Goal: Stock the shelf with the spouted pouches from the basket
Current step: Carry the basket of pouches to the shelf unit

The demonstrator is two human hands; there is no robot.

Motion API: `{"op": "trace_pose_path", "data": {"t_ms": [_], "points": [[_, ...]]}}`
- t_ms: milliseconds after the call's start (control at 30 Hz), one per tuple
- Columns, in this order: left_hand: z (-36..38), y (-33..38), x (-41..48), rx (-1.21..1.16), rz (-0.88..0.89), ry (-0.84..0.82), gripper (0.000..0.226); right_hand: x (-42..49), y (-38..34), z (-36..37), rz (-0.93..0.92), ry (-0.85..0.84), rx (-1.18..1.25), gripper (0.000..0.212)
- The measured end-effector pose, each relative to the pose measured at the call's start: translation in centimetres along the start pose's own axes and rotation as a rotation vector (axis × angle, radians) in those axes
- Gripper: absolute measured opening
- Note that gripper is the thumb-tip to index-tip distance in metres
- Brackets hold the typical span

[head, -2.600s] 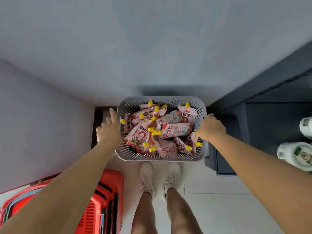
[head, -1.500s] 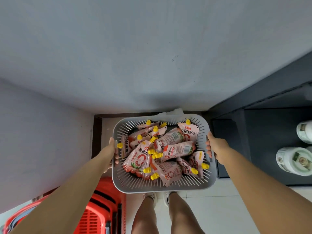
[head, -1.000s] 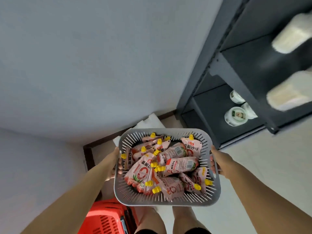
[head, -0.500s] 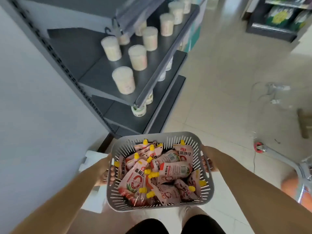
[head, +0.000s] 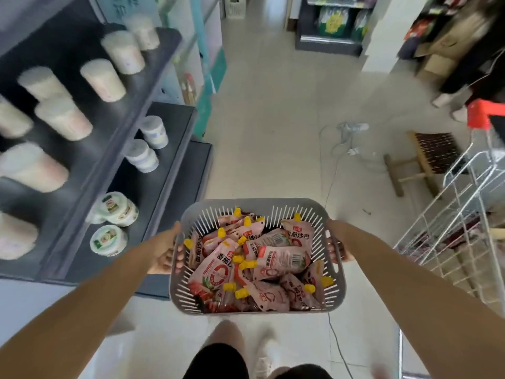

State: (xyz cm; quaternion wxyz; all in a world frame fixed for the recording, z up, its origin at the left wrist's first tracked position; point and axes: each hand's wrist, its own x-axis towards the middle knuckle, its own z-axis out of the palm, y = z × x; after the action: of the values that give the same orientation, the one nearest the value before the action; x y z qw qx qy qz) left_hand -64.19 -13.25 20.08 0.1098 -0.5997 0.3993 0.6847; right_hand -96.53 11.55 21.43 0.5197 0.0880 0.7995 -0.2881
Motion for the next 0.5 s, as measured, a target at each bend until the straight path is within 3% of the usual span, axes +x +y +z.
{"op": "trace_pose_path", "data": {"t_ms": [500], "points": [[8.1, 39.3, 13.5, 0.283, 0.102, -0.051, 0.078, 9.8, -26.2, -12.2, -0.007, 0.069, 0.3, 0.048]]}}
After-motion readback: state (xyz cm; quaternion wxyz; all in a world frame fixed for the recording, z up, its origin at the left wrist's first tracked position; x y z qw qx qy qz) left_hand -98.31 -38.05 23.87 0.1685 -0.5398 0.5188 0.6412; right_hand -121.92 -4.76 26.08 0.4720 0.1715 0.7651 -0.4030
